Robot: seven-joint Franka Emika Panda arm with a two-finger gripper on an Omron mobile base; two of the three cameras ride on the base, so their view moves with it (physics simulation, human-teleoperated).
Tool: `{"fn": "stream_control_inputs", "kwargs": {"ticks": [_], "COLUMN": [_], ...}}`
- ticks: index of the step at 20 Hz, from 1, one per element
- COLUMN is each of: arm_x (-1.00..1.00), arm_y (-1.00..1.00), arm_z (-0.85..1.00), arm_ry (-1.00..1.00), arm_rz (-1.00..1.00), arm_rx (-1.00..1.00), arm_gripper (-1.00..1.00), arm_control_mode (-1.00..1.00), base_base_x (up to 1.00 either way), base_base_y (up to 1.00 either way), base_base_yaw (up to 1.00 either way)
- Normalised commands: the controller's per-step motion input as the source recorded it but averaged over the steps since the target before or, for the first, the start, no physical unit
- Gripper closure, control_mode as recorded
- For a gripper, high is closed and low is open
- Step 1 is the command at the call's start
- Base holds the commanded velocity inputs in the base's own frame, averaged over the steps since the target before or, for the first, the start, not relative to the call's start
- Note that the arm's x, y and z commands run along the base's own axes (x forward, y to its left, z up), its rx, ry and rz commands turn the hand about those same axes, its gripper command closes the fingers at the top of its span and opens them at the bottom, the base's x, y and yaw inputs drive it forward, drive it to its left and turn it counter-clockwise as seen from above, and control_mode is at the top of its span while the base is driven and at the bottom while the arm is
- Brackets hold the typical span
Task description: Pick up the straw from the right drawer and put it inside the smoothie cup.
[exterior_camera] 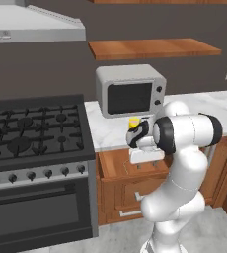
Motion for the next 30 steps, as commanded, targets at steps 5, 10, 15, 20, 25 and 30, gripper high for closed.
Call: {"fn": "stream_control_inputs", "kwargs": {"ticks": [5, 10, 15, 20, 25, 30], "arm_x": [0.23, 0.23, 0.08, -0.1, -0.75, -1.0], "arm_y": [0.0, 0.0, 0.0, -0.02, -0.03, -0.04], "arm_z": [-0.29, -0.35, -0.52, -0.49, -0.17, 0.0], "arm_ry": [0.0, 0.0, 0.0, 0.11, 0.06, -0.03], "arm_rz": [0.0, 0.0, 0.0, 0.0, 0.01, 0.07], "arm_rx": [0.0, 0.0, 0.0, 0.0, 0.0, 0.0], "arm_gripper": [-1.0, -1.0, -1.0, -1.0, -1.0, -1.0], "arm_control_mode": [-1.0, -1.0, -1.0, -1.0, -1.0, -1.0], "base_base_x": [0.0, 0.0, 0.0, 0.0, 0.0, 0.0], "base_base_y": [0.0, 0.0, 0.0, 0.0, 0.0, 0.0], "base_base_yaw": [0.0, 0.0, 0.0, 0.0, 0.0, 0.0]}}
